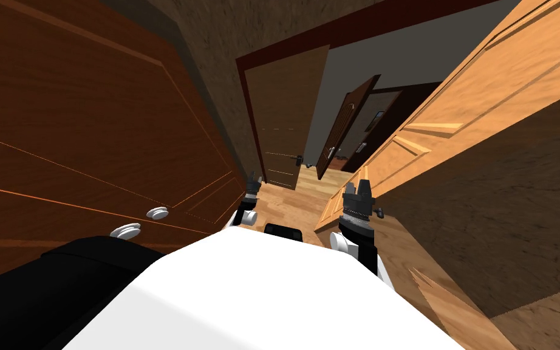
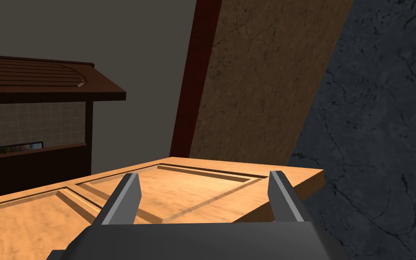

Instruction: Pull the door open

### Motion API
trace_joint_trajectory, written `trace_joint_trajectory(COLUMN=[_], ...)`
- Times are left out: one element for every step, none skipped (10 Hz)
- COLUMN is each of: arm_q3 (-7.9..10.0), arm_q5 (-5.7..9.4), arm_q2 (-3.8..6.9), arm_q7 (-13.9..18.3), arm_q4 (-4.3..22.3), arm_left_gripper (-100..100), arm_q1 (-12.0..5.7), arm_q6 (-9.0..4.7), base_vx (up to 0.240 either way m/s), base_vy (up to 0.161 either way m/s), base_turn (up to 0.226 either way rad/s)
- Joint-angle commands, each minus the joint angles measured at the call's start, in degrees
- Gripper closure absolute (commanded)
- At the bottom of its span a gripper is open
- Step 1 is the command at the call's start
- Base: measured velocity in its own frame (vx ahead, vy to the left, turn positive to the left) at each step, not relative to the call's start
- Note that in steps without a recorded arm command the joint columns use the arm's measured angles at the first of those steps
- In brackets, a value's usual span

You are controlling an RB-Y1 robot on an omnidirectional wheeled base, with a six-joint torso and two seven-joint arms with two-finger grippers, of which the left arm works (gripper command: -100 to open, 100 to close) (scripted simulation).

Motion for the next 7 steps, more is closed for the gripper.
trace_joint_trajectory(arm_q3=[-0.72,-0.94,-1.16,-1.59,-1.81,-2.27,-2.74], arm_q5=[0.22,0.34,0.46,0.70,0.81,1.07,1.32], arm_q2=[0.17,0.25,0.34,0.50,0.59,0.68,0.76], arm_q7=[-0.85,-1.13,-1.42,-1.99,-2.27,-2.87,-3.48], arm_q4=[2.20,3.03,3.87,5.53,6.37,8.11,9.86], arm_left_gripper=[-100,-100,-100,-100,-100,-100,-100], arm_q1=[-1.12,-1.60,-2.08,-3.03,-3.51,-4.52,-5.53], arm_q6=[0.35,0.52,0.69,1.03,1.20,1.56,1.92], base_vx=[0.126,0.121,0.089,0.088,0.124,0.141,0.172], base_vy=[-0.029,-0.026,-0.010,-0.022,-0.014,-0.038,-0.052], base_turn=[-0.017,-0.012,-0.006,-0.016,-0.008,-0.011,-0.007])
